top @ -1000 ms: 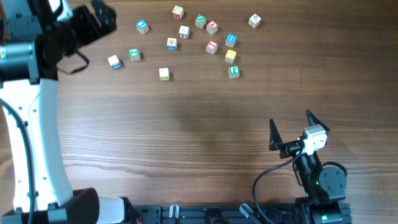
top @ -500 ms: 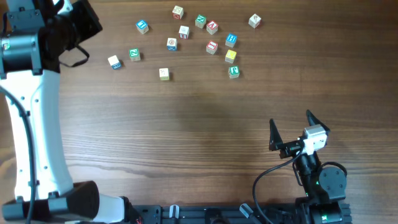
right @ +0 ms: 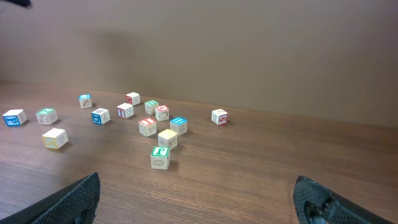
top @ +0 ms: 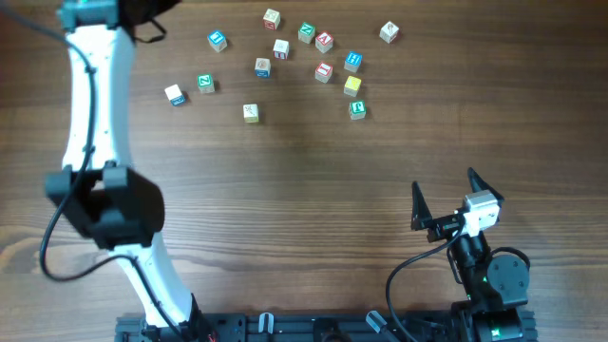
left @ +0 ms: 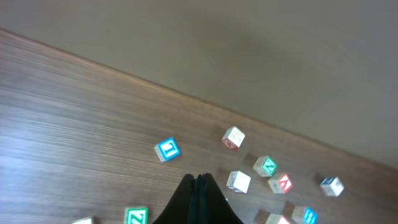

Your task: Form a horizontal line

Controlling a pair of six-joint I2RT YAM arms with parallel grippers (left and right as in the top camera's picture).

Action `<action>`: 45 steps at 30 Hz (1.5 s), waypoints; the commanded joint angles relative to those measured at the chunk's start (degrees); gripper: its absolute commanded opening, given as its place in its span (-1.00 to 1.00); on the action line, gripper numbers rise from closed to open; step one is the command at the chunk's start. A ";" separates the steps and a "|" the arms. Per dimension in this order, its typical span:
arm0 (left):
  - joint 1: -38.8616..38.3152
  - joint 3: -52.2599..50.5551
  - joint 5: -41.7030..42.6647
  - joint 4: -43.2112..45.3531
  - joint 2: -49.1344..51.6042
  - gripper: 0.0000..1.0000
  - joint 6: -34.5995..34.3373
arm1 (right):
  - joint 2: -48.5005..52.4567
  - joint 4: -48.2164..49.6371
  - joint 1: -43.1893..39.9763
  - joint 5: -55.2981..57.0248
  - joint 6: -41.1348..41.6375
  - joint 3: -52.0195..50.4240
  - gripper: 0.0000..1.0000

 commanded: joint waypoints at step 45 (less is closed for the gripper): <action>-18.64 0.57 -5.22 15.06 27.41 0.25 11.45 | -0.37 0.37 -0.20 -0.74 -0.66 -0.04 1.00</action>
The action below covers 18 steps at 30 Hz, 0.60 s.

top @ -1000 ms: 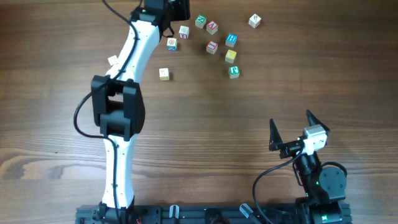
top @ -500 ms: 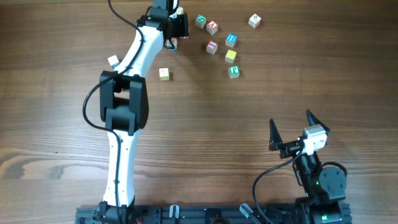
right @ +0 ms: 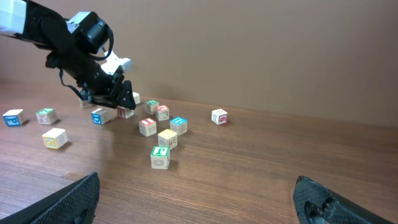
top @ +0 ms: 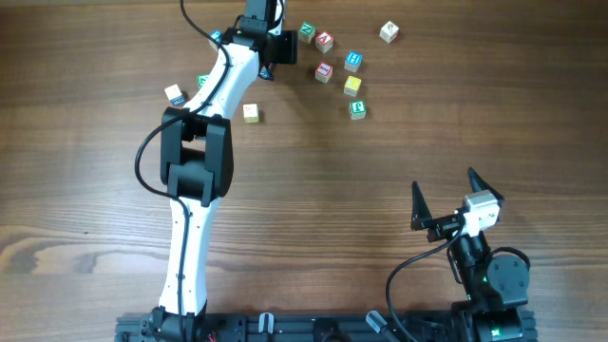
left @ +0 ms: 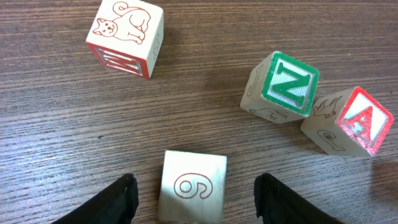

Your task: Form a horizontal line

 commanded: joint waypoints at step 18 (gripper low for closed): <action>-0.61 0.46 0.37 0.31 1.29 0.01 1.38 | -0.37 0.35 -0.20 -0.72 -0.68 -0.04 1.00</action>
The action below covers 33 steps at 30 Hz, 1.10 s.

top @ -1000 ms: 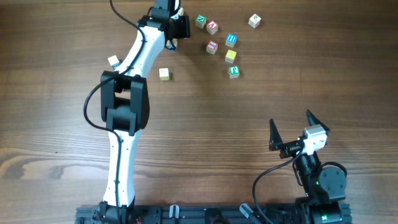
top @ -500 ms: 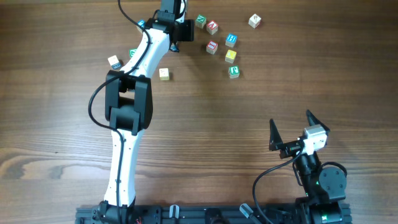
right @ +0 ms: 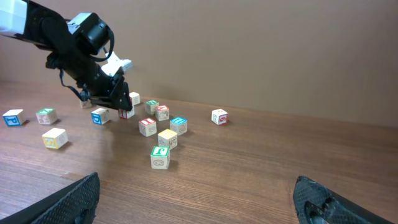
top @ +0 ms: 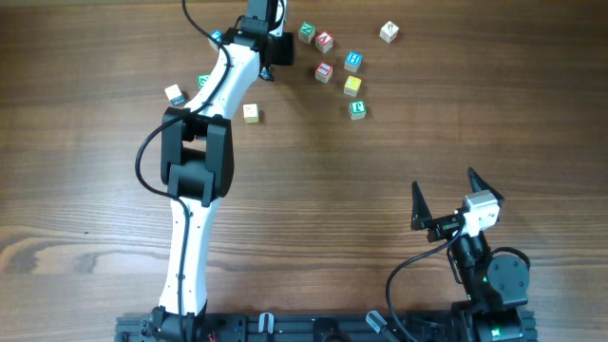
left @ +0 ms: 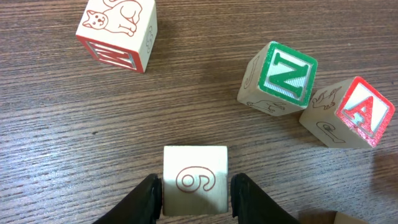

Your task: Form a horizontal line

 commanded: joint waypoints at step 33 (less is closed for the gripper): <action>-0.42 0.52 -3.37 1.68 0.04 -0.21 0.28 | -0.37 0.35 -0.20 -0.72 -0.66 -0.04 0.99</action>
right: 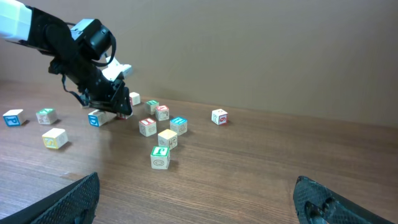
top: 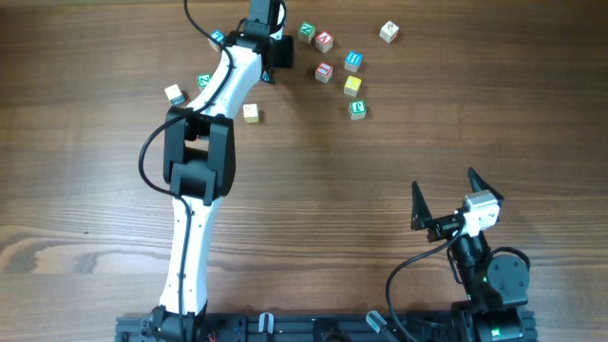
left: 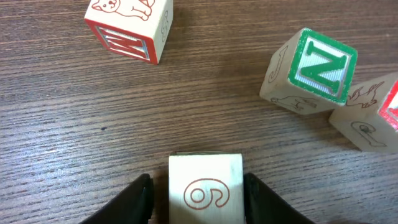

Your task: Form a horizontal line

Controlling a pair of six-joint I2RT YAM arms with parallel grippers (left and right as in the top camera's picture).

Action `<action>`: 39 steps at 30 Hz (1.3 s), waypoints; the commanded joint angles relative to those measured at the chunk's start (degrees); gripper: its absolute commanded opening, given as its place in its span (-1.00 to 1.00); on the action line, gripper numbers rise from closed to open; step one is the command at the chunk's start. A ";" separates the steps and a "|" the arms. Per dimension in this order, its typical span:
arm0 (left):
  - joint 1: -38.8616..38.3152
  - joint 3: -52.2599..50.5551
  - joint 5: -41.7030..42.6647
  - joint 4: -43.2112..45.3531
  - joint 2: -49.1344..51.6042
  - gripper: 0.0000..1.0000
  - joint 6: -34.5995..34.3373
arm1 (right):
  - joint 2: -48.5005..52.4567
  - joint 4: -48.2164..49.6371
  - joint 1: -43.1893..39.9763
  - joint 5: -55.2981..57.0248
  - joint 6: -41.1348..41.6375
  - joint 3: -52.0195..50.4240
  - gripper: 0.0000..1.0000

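Several lettered wooden blocks lie scattered at the table's far side. My left gripper (left: 197, 180) is down among them, open around a plain block with a red 9 (left: 205, 190). Its right finger touches the block and a dark gap shows at the left finger. Ahead of it lie a red cat block (left: 129, 28), a green N block (left: 309, 71) and a red-edged block (left: 367, 118). From overhead the left gripper (top: 275, 47) hides the 9 block. My right gripper (top: 444, 182) hangs open and empty near the front edge.
Loose blocks spread right of the left arm: a red one (top: 324, 70), blue (top: 352, 61), yellow (top: 352, 85), green (top: 357, 109) and a lone one (top: 389, 32). Others lie left of it (top: 174, 94), (top: 250, 113). The left arm (top: 199, 161) stretches across the table's left-middle.
My left fingers pressed both sides of the 9 block; now they stand a little wider, with a gap at the left. The wrist camera is nearer the table, and the neighbouring blocks sit further right in its view.
My left gripper was shut and high, looking down on the scattered blocks from afar. Then it was low and wide open around the 9 block. Then its fingers closed against the block, and now they are slightly apart. The right arm has stayed still.
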 commanded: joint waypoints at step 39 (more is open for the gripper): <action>-4.90 -38.84 -0.50 -44.87 -53.62 -0.46 -13.90 | -0.37 0.35 -0.20 -0.72 -0.66 -0.04 0.99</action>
